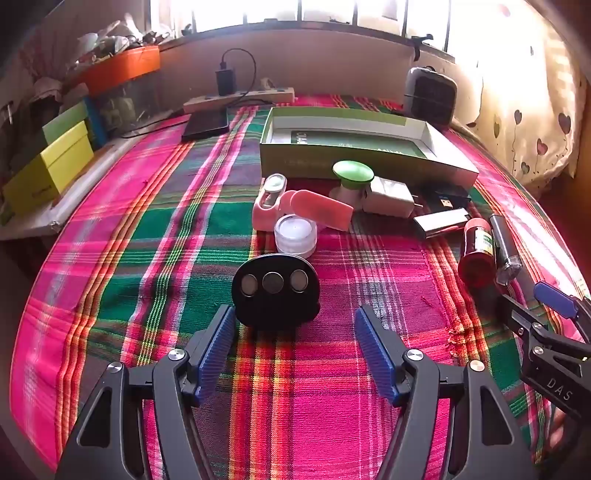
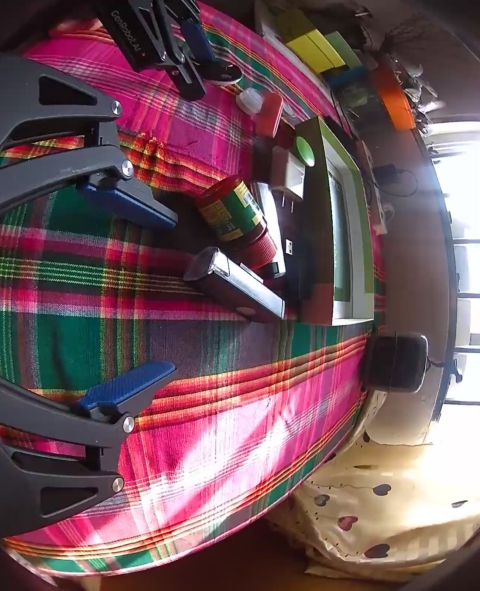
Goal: Organize rigid objects
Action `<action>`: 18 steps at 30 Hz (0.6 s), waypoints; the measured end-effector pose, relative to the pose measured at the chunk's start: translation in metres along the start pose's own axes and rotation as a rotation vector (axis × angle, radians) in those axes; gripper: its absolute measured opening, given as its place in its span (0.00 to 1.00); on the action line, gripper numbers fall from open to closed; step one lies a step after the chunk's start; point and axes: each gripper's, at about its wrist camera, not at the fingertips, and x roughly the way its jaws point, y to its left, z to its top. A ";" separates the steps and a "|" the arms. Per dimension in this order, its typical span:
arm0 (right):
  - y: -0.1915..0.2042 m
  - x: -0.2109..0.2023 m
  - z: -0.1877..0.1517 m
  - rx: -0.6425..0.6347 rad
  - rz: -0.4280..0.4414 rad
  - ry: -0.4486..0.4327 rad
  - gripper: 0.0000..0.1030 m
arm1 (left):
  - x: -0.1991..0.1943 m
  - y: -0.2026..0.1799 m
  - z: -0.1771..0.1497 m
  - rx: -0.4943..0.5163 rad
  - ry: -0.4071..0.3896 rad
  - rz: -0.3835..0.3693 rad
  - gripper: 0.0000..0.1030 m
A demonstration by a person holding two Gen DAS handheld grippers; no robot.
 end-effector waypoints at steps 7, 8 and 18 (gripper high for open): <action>0.000 0.000 0.000 -0.011 0.001 -0.001 0.72 | 0.008 0.002 0.001 -0.017 -0.005 0.011 0.66; 0.000 0.000 0.000 -0.013 0.002 -0.001 0.72 | 0.006 0.001 0.000 -0.019 -0.004 0.017 0.66; 0.000 0.000 -0.001 -0.005 0.002 -0.004 0.72 | 0.005 -0.001 0.002 -0.020 0.008 0.018 0.67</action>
